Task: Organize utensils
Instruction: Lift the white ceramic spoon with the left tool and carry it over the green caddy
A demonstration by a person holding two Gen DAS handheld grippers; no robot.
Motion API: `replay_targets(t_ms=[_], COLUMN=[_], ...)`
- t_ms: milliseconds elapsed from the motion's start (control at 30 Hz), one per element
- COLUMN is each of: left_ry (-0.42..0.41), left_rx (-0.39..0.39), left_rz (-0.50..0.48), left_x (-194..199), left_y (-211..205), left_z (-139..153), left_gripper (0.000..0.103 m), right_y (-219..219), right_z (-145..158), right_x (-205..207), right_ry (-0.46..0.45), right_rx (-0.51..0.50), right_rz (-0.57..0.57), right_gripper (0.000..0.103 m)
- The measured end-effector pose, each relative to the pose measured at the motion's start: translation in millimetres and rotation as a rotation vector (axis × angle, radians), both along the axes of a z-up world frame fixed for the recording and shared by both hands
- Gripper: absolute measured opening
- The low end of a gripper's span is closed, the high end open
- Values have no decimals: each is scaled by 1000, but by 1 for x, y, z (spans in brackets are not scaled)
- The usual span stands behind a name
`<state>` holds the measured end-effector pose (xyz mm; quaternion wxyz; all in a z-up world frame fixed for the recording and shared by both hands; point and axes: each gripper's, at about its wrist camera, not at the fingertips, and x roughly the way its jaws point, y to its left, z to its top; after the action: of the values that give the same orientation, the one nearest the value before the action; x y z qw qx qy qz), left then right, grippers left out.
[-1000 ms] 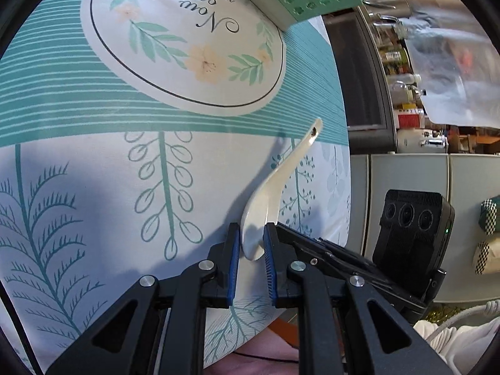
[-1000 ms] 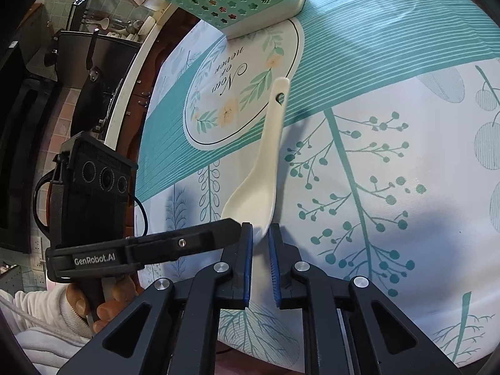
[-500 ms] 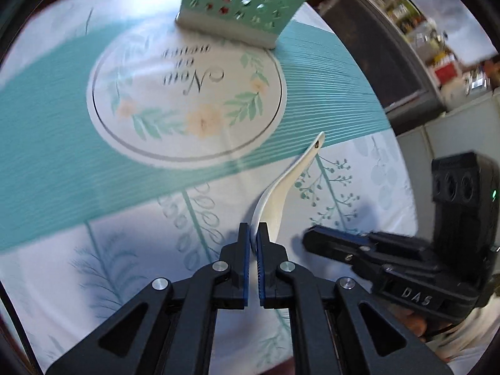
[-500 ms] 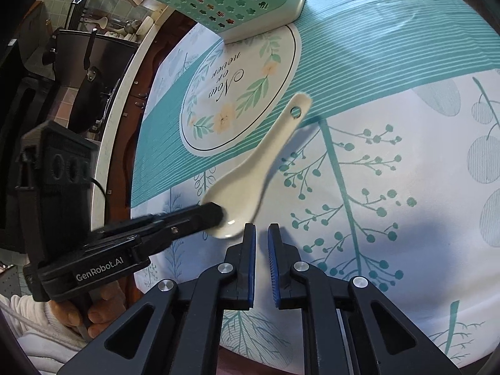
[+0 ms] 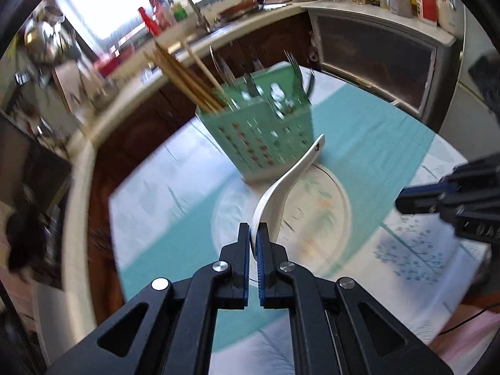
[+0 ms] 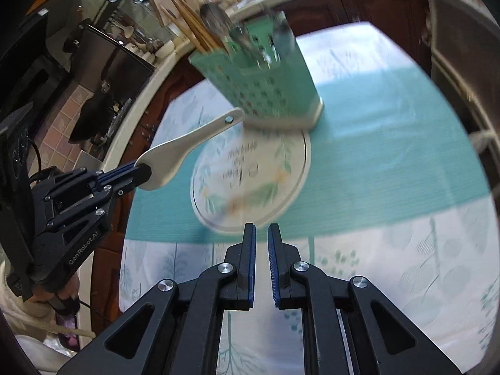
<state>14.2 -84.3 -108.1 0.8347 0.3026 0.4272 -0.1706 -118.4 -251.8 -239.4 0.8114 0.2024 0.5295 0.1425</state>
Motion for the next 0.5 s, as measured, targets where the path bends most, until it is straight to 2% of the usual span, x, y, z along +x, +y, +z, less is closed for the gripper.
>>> replay_targets(t_ms=[133,267,367,433,500], left_ry=[-110,-183,-247,-306,-328], left_rx=[85,158,236,325,381], left_rz=[-15,-6,-28,-70,-103], left_x=[19,38,46,52,54], left_y=[-10,-23,-38,-49,-61], left_z=[26,37,39,36,30], left_gripper=[1,1,2,2,2], right_y=[-13,-22,-27,-31,-35], right_z=[32,55,63,63,63], right_x=[19,38,50,54,58], right_ry=[-81,-128,-139,-138,-138], right_rx=[-20,-15,-31,-31,-32], right_rz=[-1,-2,11,21,31], right_gripper=[10,10,10,10,10])
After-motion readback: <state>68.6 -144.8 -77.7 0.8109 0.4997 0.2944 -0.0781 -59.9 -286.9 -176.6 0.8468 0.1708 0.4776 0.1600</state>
